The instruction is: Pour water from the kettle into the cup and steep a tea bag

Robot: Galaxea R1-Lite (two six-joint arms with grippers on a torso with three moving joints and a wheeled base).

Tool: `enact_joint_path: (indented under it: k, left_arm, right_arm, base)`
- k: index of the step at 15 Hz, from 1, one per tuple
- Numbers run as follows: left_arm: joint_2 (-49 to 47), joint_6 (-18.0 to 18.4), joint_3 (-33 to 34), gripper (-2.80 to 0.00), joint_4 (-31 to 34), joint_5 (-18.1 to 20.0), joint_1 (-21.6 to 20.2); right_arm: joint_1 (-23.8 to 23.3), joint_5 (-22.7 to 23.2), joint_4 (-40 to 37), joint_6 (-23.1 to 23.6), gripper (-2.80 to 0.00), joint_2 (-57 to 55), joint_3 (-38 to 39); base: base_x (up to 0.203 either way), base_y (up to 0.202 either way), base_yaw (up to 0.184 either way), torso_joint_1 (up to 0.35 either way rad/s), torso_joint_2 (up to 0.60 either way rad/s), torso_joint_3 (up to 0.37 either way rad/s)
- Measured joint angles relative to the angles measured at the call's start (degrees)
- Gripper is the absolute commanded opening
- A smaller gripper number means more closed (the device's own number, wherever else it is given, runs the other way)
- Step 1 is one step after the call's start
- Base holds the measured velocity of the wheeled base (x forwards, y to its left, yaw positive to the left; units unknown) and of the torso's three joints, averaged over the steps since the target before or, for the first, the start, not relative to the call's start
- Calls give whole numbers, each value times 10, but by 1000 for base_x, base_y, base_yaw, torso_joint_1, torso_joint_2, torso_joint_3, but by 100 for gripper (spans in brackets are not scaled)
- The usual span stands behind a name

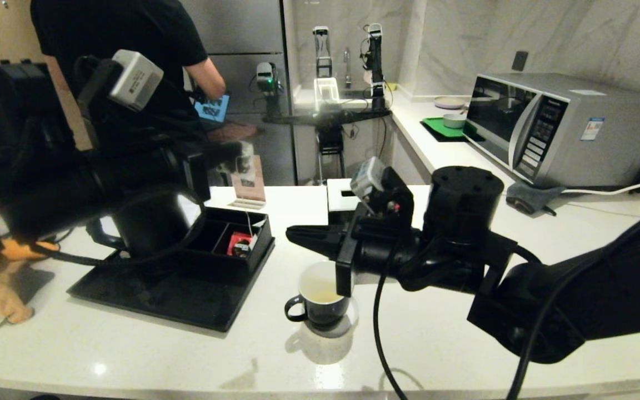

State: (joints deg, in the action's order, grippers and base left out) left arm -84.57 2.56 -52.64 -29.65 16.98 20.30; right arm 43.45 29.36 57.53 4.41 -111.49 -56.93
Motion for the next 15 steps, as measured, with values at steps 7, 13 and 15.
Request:
enact_joint_path:
  k: [7, 13, 15]
  left_arm:
    - [11, 0, 3, -280, 1, 0, 23]
    - [15, 0, 1, -280, 0, -2, 37]
    - [18, 0, 1, -280, 0, -3, 46]
  right_arm:
    - [19, -1, 51, -26, 0, -29, -17]
    - [20, 0, 90, -30, 0, -61, -28]
    - [20, -1, 92, -40, 0, -68, -35]
  base:
    - [0, 0, 0, 0, 0, 0]
    - [0, 0, 0, 0, 0, 0]
    - [0, 0, 0, 0, 0, 0]
